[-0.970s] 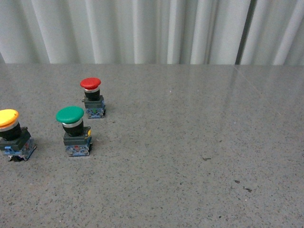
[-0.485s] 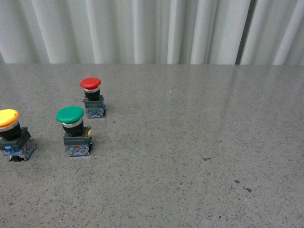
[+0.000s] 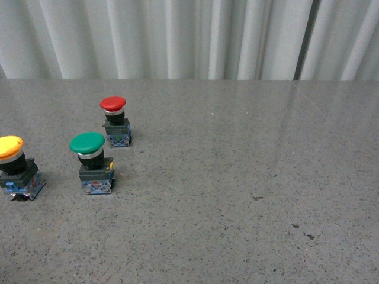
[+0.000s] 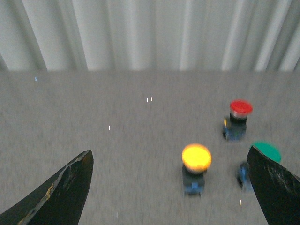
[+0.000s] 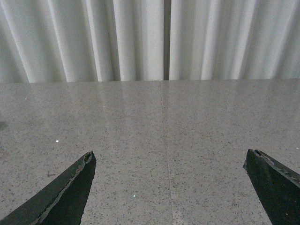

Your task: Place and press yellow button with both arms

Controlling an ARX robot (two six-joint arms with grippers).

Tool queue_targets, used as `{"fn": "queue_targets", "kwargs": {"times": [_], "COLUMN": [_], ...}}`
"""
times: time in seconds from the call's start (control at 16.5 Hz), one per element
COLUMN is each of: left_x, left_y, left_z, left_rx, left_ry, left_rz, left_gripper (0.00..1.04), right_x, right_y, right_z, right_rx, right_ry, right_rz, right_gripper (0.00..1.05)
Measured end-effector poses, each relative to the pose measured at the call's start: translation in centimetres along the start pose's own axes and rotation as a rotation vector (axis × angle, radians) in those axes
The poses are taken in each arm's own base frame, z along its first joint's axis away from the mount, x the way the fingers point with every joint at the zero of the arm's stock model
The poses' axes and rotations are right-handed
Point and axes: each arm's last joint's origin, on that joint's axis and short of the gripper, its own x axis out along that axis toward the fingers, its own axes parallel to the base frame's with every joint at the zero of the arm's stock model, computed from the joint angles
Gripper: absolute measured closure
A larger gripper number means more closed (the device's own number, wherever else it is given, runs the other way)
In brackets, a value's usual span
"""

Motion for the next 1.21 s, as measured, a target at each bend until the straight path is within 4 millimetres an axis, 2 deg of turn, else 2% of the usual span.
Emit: {"fn": "queue_targets", "kwargs": {"times": [0.06,0.12,0.18,0.3,0.36,0.55,0.67,0.91,1.09,1.15,1.21], "left_x": [1.5,3.4,6.0,10.3,13.5,13.9,14.0,14.1,14.4,14.5,14.5], "left_y": [0.1,0.0,-0.1,-0.4,-1.3,-3.0,-2.9,-2.8,-2.9,-3.0,-3.1], "left_z": [2.1,3.4,3.8,2.7,1.5,0.0,-0.7,-3.4,-3.9,-3.8,-3.8], "left_rx": [0.006,0.016,0.032,0.074,0.06,0.046,0.025,0.022,0.025,0.032,0.036], "left_ry": [-0.045,-0.037,0.013,0.159,0.267,0.338,0.36,0.433,0.427,0.42,0.419], "left_rz": [-0.002,-0.02,-0.031,-0.046,-0.096,-0.148,-0.132,-0.131,-0.134,-0.128,-0.13], "left_gripper": [0.07,0.07,0.07,0.07,0.07,0.07,0.07,0.07,0.07,0.32,0.5], "right_x": [0.0,0.0,0.0,0.0,0.0,0.0,0.0,0.0,0.0,0.0,0.0], "right_y": [0.0,0.0,0.0,0.0,0.0,0.0,0.0,0.0,0.0,0.0,0.0], "right_z": [0.0,0.0,0.0,0.0,0.0,0.0,0.0,0.0,0.0,0.0,0.0], "right_rx": [0.0,0.0,0.0,0.0,0.0,0.0,0.0,0.0,0.0,0.0,0.0], "right_ry": [-0.001,-0.001,0.0,0.0,-0.001,-0.001,-0.001,-0.001,-0.001,-0.001,-0.001], "right_rz": [0.0,0.0,0.0,0.0,0.0,0.0,0.0,0.0,0.0,0.0,0.0], "right_gripper": [0.06,0.06,0.06,0.06,0.06,0.06,0.06,0.06,0.06,0.06,0.06]}}
